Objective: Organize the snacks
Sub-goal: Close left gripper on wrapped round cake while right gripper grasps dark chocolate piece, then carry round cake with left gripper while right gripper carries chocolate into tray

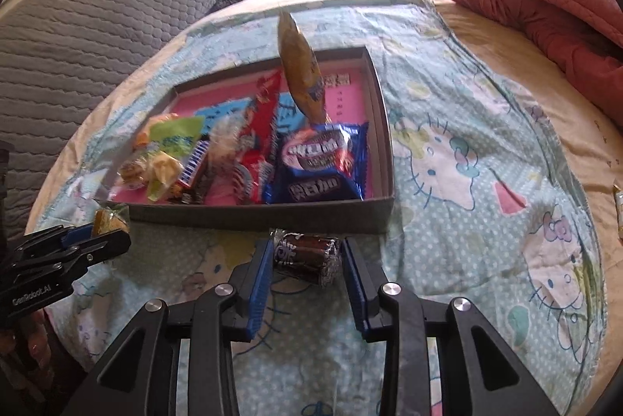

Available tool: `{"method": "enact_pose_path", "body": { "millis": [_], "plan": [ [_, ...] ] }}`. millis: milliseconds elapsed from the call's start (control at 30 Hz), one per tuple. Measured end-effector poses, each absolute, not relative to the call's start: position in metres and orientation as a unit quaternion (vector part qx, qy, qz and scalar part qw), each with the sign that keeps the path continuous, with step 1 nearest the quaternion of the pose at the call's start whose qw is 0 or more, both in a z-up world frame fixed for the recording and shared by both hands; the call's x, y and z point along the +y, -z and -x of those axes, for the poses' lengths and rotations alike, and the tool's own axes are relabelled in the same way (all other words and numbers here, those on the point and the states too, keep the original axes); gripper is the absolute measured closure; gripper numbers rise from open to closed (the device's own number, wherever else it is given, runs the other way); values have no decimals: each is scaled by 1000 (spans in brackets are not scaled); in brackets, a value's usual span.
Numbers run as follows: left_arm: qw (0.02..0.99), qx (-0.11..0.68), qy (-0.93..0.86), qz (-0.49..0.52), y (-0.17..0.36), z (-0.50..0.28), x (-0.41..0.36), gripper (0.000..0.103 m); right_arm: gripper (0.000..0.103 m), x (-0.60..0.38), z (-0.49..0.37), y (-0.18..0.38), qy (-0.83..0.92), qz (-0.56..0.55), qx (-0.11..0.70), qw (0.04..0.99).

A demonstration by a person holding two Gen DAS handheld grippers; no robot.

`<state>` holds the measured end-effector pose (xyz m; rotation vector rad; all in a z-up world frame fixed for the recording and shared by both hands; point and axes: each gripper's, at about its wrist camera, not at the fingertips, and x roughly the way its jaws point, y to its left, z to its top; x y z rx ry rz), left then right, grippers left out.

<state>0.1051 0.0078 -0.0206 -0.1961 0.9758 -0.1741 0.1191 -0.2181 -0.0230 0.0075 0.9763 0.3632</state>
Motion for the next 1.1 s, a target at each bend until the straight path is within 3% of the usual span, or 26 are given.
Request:
{"method": "enact_pose_path", "body": {
  "millis": [1100],
  "plan": [
    [901,418,19,119,-5,-124,70,67,67,-179,-122,-16,-239,-33,402,884]
  ]
}}
